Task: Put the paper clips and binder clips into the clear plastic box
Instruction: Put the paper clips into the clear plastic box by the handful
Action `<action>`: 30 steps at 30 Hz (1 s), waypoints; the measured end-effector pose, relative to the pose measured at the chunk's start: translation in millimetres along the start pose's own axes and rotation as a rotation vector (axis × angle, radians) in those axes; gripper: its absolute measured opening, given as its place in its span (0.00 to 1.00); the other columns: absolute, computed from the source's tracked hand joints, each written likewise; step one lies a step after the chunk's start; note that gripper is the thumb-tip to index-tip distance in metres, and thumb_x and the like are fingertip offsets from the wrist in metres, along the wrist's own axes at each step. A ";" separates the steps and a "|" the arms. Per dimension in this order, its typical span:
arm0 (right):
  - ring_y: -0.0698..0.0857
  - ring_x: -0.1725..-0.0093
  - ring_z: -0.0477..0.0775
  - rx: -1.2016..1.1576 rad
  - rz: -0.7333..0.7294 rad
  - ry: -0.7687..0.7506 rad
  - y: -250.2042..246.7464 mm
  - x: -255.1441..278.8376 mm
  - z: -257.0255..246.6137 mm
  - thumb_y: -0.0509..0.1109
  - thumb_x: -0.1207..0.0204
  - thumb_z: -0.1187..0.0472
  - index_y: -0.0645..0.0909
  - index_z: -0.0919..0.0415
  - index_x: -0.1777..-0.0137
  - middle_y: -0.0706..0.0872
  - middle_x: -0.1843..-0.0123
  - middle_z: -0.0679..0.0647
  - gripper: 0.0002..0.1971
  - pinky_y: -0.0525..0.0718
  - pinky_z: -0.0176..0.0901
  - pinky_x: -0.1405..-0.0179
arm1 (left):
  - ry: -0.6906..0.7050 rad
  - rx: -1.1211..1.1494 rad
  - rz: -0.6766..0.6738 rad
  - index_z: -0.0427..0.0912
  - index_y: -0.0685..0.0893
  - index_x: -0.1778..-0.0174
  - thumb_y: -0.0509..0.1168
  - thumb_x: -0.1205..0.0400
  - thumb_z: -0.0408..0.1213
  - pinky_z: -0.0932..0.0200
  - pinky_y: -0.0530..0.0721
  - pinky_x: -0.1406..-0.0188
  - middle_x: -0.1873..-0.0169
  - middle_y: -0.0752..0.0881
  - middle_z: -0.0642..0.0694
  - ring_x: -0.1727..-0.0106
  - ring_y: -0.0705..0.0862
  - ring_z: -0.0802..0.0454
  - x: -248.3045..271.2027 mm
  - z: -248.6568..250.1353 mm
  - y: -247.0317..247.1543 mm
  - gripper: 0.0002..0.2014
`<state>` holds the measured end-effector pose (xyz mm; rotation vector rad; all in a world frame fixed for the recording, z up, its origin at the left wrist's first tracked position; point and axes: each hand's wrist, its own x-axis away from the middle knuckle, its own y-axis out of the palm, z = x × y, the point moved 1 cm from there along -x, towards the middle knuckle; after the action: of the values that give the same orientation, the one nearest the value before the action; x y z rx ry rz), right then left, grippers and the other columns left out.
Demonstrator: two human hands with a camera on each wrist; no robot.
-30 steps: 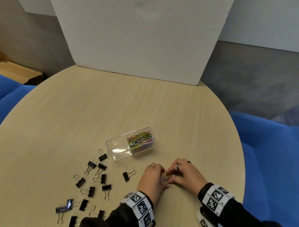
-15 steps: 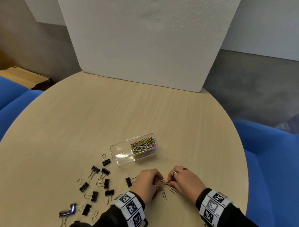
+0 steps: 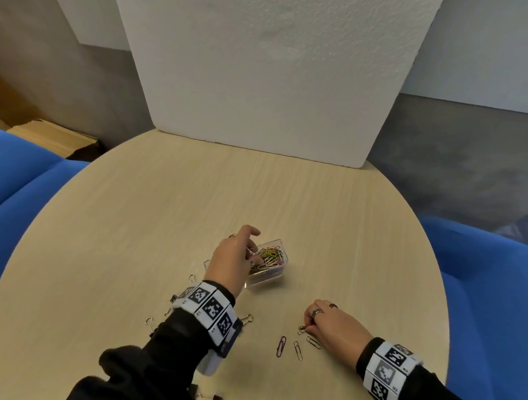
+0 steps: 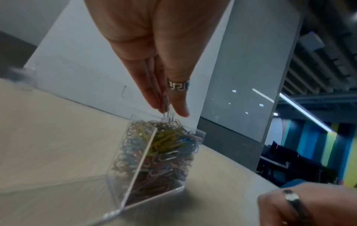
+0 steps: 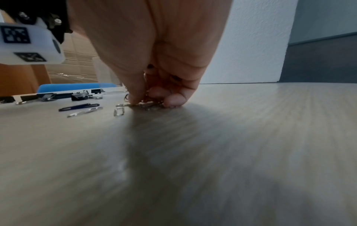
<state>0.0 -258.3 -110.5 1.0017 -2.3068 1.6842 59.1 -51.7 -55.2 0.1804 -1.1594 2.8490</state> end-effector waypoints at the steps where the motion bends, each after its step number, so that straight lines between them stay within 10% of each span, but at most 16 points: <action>1: 0.73 0.44 0.50 -0.020 -0.002 0.000 -1.9 -0.2 -0.7 0.57 0.17 0.56 0.70 0.52 0.50 0.74 0.43 0.50 0.03 0.69 0.36 0.47 | 0.009 0.016 -0.011 0.45 0.76 0.37 0.73 0.26 0.31 0.56 0.83 0.48 0.55 0.82 0.51 0.52 0.83 0.52 0.6 -1.6 -0.1 0.22; 8: 0.73 0.51 0.43 -0.143 0.175 -0.024 -26.2 -11.7 -4.1 0.59 0.18 0.57 0.72 0.51 0.52 0.72 0.49 0.45 0.02 0.69 0.24 0.54 | 0.093 0.094 0.024 0.45 0.78 0.37 0.70 0.24 0.27 0.62 0.77 0.34 0.41 0.83 0.51 0.39 0.81 0.58 24.3 -12.1 0.6 0.21; 13: 0.75 0.54 0.43 -0.238 0.425 -0.123 -64.7 -32.2 -30.1 0.63 0.20 0.60 0.79 0.60 0.49 0.75 0.52 0.46 0.05 0.70 0.20 0.56 | 0.127 0.020 0.106 0.51 0.80 0.46 0.68 0.22 0.37 0.77 0.71 0.54 0.51 0.78 0.59 0.50 0.76 0.62 49.9 -15.2 6.7 0.10; 17: 0.77 0.51 0.46 -0.244 0.451 -0.180 -76.1 -53.8 -49.1 0.66 0.22 0.63 0.81 0.63 0.50 0.81 0.48 0.54 0.05 0.71 0.28 0.48 | 0.069 -0.180 -0.133 0.56 0.77 0.46 0.65 0.22 0.53 0.75 0.67 0.62 0.58 0.75 0.62 0.56 0.72 0.63 70.0 -18.3 24.2 0.11; 21: 0.78 0.41 0.53 -0.178 0.366 -0.150 -73.7 -67.2 -54.4 0.67 0.23 0.64 0.85 0.63 0.45 0.85 0.44 0.57 0.10 0.70 0.36 0.40 | 0.006 -0.294 -0.287 0.55 0.77 0.42 0.64 0.23 0.55 0.64 0.73 0.47 0.52 0.79 0.58 0.47 0.78 0.58 75.9 -23.8 39.9 0.16; 27: 0.78 0.59 0.42 -0.305 0.514 -0.112 -78.3 -44.1 -33.0 0.71 0.26 0.60 0.86 0.57 0.51 0.82 0.57 0.47 0.06 0.71 0.24 0.56 | -0.068 -0.367 -0.437 0.48 0.75 0.38 0.69 0.26 0.55 0.58 0.75 0.38 0.40 0.79 0.50 0.38 0.77 0.50 77.6 -26.4 58.2 0.25; 30: 0.78 0.59 0.43 -0.266 0.348 0.021 -67.5 -25.1 -4.6 0.71 0.26 0.56 0.82 0.52 0.51 0.80 0.55 0.47 0.05 0.74 0.27 0.57 | -0.054 -0.380 -0.450 0.47 0.74 0.36 0.70 0.27 0.54 0.57 0.74 0.37 0.38 0.77 0.48 0.36 0.75 0.49 80.4 -20.2 70.3 0.26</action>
<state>56.4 -254.3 -65.7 0.5545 -2.7205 1.4191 -29.4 -86.8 -107.7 0.4342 -1.4295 2.2102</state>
